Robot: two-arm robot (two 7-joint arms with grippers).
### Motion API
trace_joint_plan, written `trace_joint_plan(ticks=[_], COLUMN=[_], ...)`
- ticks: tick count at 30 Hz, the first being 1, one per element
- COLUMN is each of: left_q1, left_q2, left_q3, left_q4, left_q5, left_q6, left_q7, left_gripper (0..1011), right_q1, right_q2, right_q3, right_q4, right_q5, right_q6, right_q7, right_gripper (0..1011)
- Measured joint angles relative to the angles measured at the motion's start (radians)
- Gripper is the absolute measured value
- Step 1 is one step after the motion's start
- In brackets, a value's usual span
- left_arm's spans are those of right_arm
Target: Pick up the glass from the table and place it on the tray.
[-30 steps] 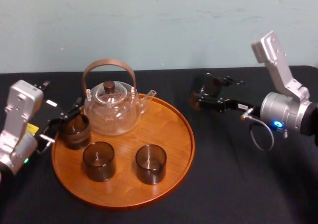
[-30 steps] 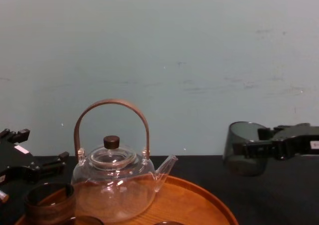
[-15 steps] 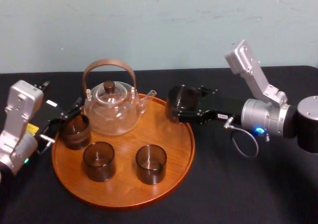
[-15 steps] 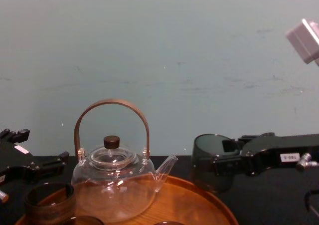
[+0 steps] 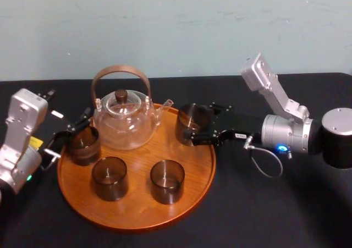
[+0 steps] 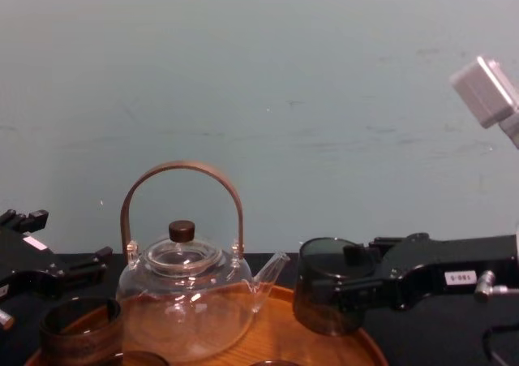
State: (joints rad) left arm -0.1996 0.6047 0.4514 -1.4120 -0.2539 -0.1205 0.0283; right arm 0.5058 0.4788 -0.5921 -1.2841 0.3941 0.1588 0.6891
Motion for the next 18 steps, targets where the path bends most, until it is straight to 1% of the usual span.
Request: trace_joint_plan(ticks=[4, 8, 18], left_q1=[0.000, 0.000, 0.000], left_q2=[0.000, 0.000, 0.000], left_q3=[0.000, 0.000, 0.000], left_q4=[0.000, 0.000, 0.000], left_q5=[0.000, 0.000, 0.000], left_q6=[0.000, 0.000, 0.000], left_q7=[0.000, 0.000, 0.000], left_gripper=[1001, 1002, 1002], right_q1=[0.009, 0.013, 0.035], right_q2=[-0.005, -0.010, -0.041], right_q3=[-0.015, -0.022, -0.039], right_q4=[0.025, 0.039, 0.112], right_q5=[0.000, -0.002, -0.011], right_q6=[-0.022, -0.032, -0.064], right_q7=[0.013, 0.017, 0.021], right_gripper=[900, 900, 900])
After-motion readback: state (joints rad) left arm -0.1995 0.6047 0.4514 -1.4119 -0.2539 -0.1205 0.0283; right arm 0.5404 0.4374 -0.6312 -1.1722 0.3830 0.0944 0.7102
